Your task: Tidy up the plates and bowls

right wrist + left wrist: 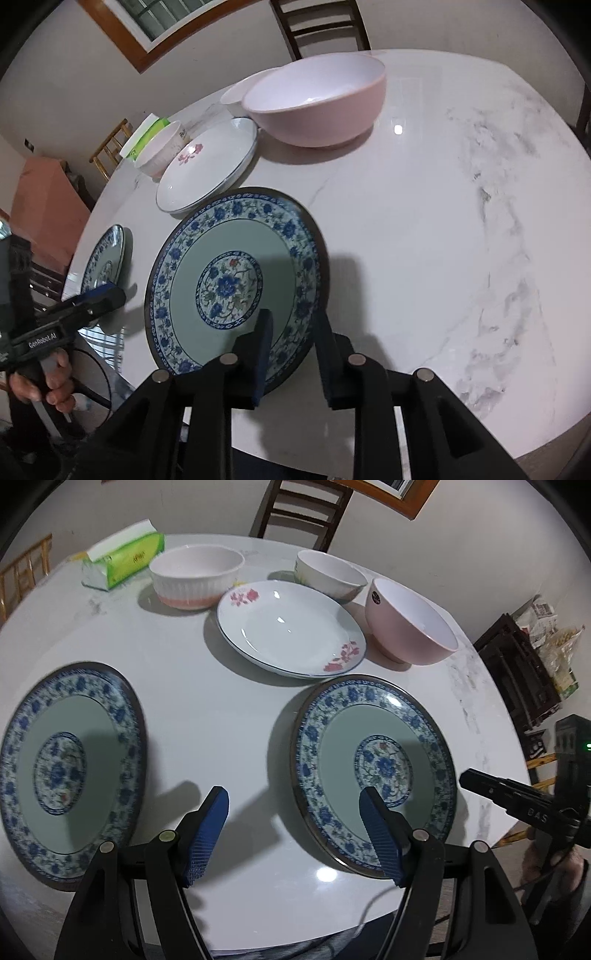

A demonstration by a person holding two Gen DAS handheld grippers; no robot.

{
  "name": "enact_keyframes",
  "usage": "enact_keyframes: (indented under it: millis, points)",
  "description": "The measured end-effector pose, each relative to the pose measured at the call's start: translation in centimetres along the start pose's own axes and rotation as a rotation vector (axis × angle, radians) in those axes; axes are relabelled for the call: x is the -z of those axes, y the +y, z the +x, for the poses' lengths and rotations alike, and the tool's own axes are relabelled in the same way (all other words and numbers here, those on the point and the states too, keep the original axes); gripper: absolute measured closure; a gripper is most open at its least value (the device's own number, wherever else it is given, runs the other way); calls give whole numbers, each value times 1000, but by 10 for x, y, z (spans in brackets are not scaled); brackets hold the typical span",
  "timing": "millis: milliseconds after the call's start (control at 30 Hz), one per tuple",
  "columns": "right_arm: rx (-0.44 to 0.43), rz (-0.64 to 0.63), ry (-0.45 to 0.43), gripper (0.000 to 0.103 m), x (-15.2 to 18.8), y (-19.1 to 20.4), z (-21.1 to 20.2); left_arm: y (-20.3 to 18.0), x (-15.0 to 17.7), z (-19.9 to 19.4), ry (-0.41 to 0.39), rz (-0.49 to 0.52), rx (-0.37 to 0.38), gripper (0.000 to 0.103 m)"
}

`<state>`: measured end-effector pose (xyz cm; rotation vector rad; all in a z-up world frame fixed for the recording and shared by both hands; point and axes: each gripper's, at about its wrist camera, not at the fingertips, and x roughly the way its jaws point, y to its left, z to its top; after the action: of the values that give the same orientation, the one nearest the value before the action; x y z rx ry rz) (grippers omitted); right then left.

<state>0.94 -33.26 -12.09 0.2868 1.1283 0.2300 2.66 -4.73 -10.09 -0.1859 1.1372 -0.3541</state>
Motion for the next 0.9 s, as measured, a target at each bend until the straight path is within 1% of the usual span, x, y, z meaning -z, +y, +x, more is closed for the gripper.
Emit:
enact_keyframes:
  millis: [100, 200, 267, 333, 400, 500, 600, 633, 800, 900]
  points:
    - [-56, 55, 8, 80, -5, -14, 5, 3, -2, 7, 34, -43, 65, 34]
    - [-120, 110, 8, 80, -10, -27, 12, 5, -4, 14, 65, -69, 103, 34]
    - [-154, 136, 26, 80, -11, -33, 18, 7, -5, 18, 85, -91, 123, 35]
    - [-205, 175, 43, 80, -12, -41, 26, 8, -7, 23, 101, -113, 140, 35]
    - [-216, 190, 47, 77, -12, -46, 31, 8, -9, 25, 104, -120, 145, 35]
    - [-231, 194, 44, 78, -12, -47, 34, 10, -10, 29, 112, -128, 151, 35]
    - [-241, 184, 49, 77, -13, -46, 39, 11, -10, 33, 120, -136, 161, 40]
    - [-241, 182, 53, 77, -12, -47, 39, 12, -10, 35, 126, -139, 164, 43]
    - [-253, 172, 63, 78, -14, -44, 46, 15, -10, 42, 140, -150, 172, 47]
    - [-255, 163, 58, 78, -16, -41, 48, 17, -10, 45, 151, -159, 178, 53]
